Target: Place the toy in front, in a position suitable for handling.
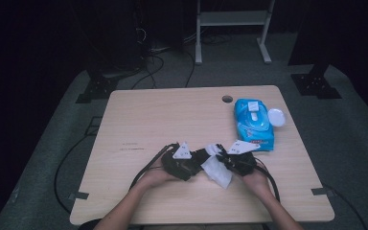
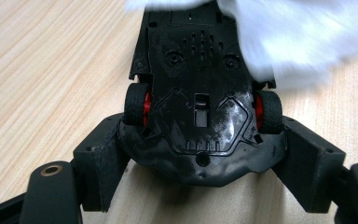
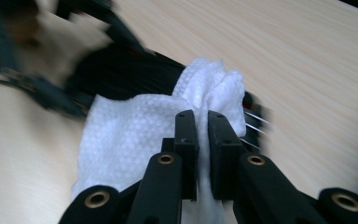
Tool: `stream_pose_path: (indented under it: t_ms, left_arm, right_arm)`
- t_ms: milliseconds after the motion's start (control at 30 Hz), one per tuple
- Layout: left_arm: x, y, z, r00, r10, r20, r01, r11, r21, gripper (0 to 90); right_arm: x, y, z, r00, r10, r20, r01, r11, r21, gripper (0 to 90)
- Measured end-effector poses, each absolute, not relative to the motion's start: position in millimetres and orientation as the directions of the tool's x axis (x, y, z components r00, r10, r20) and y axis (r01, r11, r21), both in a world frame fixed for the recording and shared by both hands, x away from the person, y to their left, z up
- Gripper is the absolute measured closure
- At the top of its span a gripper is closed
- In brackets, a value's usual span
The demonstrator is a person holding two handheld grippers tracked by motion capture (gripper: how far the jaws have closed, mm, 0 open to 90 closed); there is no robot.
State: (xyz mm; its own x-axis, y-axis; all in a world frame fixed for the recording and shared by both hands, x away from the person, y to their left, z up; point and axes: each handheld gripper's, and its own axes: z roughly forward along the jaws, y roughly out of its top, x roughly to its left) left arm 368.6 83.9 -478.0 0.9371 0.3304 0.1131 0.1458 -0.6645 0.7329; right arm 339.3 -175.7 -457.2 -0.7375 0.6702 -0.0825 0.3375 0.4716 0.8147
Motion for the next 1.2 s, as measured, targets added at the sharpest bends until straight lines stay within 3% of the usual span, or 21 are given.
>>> stream_pose_path:
  t_ms: [167,267,367,667,867,1200]
  left_arm:
    - [369.1,84.1,-478.0,0.937,0.331,0.112,0.147,-0.663,0.734,23.4]
    - [369.6,84.2,-478.1,0.938,0.33,0.11,0.147,-0.662,0.735,23.4]
    - [370.0,85.5,-477.7,0.936,0.332,0.112,0.149,-0.666,0.731,23.4]
    - [372.4,88.9,-477.7,0.934,0.342,0.105,0.159,-0.659,0.735,23.4]
    - [373.6,90.7,-477.8,0.931,0.349,0.104,0.164,-0.656,0.737,23.4]
    - [372.8,89.1,-477.7,0.929,0.354,0.112,0.163,-0.66,0.734,23.4]
  right_arm:
    - [342.6,-190.9,-456.8,-0.712,0.701,-0.046,0.377,0.437,0.816,82.9]
    - [339.2,-180.6,-457.6,-0.75,0.661,-0.016,0.363,0.432,0.826,82.8]
    - [334.6,-169.1,-457.9,-0.773,0.63,-0.07,0.321,0.484,0.814,82.8]
    - [346.7,-197.4,-459.1,-0.706,0.707,-0.027,0.399,0.43,0.81,82.9]
    - [343.9,-188.1,-457.6,-0.739,0.674,-0.026,0.361,0.428,0.829,82.8]
    - [357.7,-183.4,-455.6,-0.718,0.695,-0.042,0.378,0.44,0.815,82.9]
